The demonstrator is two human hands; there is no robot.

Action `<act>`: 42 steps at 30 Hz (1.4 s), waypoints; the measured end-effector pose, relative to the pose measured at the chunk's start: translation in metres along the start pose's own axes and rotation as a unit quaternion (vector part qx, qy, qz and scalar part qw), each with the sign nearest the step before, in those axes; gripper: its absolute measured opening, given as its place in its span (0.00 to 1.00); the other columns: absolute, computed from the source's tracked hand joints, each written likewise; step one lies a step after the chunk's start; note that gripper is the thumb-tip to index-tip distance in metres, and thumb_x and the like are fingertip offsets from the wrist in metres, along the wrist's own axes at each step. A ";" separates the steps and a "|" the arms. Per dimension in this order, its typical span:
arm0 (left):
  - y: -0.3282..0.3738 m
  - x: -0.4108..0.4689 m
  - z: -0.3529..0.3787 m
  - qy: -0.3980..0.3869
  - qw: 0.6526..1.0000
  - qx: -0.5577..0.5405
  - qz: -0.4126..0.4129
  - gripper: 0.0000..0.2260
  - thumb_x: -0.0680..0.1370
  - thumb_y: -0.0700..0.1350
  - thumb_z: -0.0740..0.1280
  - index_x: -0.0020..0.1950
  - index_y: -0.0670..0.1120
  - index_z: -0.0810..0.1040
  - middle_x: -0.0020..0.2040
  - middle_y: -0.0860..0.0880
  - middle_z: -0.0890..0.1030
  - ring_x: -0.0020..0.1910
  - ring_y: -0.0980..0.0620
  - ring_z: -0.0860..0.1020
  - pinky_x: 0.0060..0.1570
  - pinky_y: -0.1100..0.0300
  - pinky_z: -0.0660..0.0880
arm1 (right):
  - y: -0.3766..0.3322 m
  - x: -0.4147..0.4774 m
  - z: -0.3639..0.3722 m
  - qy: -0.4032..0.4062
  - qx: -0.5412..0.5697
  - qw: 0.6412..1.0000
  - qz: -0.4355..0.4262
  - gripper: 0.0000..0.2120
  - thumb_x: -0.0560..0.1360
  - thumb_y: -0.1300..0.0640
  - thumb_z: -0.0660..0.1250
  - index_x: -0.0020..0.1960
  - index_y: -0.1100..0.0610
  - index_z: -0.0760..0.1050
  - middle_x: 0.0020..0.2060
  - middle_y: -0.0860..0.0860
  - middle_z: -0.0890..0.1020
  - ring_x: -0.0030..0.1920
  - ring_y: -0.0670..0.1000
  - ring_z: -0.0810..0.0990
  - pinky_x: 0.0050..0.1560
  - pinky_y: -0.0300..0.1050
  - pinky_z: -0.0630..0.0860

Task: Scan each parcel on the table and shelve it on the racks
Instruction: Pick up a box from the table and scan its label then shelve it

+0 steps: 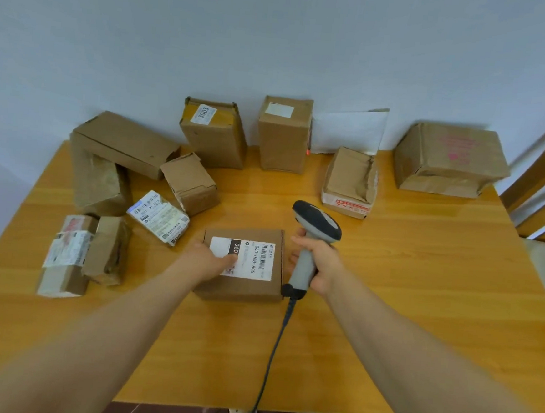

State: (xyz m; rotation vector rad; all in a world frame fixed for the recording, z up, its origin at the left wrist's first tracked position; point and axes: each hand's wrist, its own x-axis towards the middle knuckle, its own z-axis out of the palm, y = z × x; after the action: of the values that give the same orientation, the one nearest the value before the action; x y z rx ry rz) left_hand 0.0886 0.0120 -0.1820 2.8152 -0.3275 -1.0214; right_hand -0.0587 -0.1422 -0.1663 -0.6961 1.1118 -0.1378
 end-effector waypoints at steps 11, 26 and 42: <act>0.007 0.006 -0.007 0.032 0.976 0.147 0.156 0.34 0.78 0.62 0.61 0.77 0.46 0.56 0.74 0.41 0.62 0.74 0.40 0.58 0.70 0.46 0.60 | 0.038 -0.026 0.011 -0.014 -0.086 0.991 0.100 0.14 0.72 0.63 0.72 0.57 0.57 0.77 0.46 0.56 0.77 0.49 0.59 0.76 0.46 0.53 0.77; -0.026 -0.016 0.030 -0.032 0.991 -0.129 0.006 0.35 0.78 0.68 0.49 0.76 0.47 0.62 0.69 0.38 0.68 0.66 0.41 0.69 0.64 0.47 0.69 | 0.039 -0.019 0.009 -0.043 -0.075 0.992 0.087 0.09 0.71 0.66 0.72 0.47 0.54 0.82 0.46 0.54 0.82 0.45 0.55 0.78 0.43 0.48 0.76; -0.039 -0.055 -0.088 0.039 0.885 -0.459 0.059 0.36 0.66 0.39 0.78 0.70 0.42 0.66 0.64 0.45 0.76 0.63 0.43 0.74 0.65 0.45 0.71 | -0.018 -0.086 0.067 -0.168 -0.212 0.960 -0.076 0.09 0.73 0.57 0.73 0.50 0.58 0.78 0.34 0.56 0.81 0.29 0.51 0.77 0.30 0.42 0.74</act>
State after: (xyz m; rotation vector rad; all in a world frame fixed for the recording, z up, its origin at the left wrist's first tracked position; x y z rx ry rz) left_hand 0.1105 0.0677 -0.0890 1.9337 0.0160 -0.7441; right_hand -0.0364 -0.0892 -0.0723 -1.1448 0.7629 0.0910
